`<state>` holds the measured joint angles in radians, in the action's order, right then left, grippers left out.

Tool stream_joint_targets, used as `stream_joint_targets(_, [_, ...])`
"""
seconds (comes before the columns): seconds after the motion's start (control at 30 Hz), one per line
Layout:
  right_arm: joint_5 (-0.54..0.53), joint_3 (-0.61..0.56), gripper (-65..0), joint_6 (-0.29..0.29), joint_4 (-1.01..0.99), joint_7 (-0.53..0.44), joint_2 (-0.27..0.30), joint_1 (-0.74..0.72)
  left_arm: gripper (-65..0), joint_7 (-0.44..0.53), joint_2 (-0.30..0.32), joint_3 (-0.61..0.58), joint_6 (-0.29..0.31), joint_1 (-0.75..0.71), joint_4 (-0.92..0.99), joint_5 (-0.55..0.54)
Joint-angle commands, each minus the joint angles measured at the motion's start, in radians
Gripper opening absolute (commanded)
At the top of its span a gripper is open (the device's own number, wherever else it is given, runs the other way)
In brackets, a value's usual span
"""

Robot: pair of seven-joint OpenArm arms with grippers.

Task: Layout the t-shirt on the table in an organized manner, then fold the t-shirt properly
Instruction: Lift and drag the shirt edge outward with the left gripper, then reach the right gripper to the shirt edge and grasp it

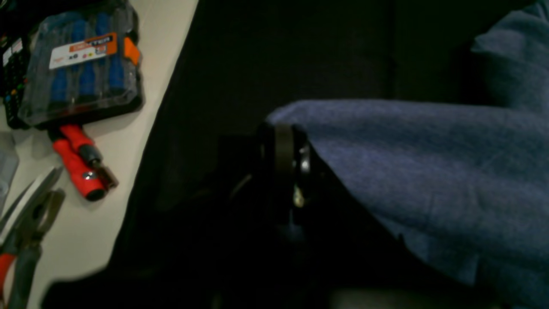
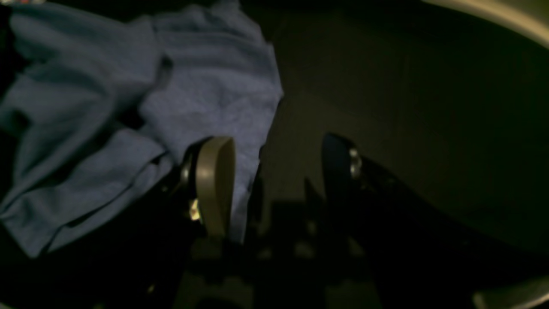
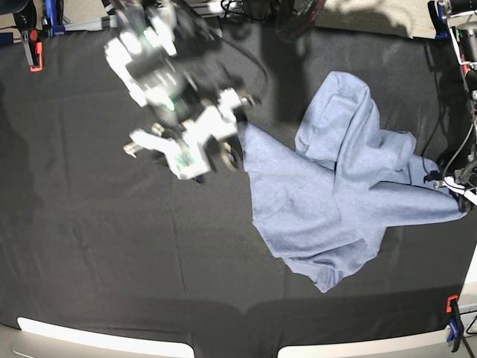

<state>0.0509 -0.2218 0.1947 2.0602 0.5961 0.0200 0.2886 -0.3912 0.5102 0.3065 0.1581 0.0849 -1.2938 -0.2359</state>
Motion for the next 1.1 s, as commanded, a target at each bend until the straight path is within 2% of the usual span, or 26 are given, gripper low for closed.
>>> stream_joint_targets(0.0, [0.003,0.000,-33.1,-0.020,-0.026,-0.030,-0.018,-0.047,-65.0,0.026,0.022,0.007,-0.008,0.018,-0.016,-0.002])
stream_joint_targets(0.17, [0.042,0.025,-33.1,-0.058,-0.285,0.002,-0.093,-0.243,-65.0,0.026,0.022,0.007,-0.008,0.018,-0.016,-0.002])
stream_joint_targets(0.4, [0.051,0.101,-33.1,-0.060,-0.568,0.055,-0.174,-0.472,-65.0,0.026,0.022,0.007,-0.008,0.018,-0.016,-0.002])
stream_joint_targets(0.7, [0.038,0.148,-33.1,-0.060,-0.855,0.134,-0.177,-0.664,-65.0,0.035,0.022,0.007,-0.009,0.018,-0.016,-0.002])
stream_joint_targets(0.87, [-0.042,0.148,-33.1,-0.058,-1.032,0.114,-0.177,-0.731,-65.0,0.049,0.022,0.007,-0.008,0.018,-0.016,-0.002])
stream_joint_targets(1.07, [-0.114,0.148,-33.2,0.003,-1.140,0.047,-0.177,-0.765,-65.0,0.050,0.022,0.007,-0.008,0.018,-0.016,-0.002])
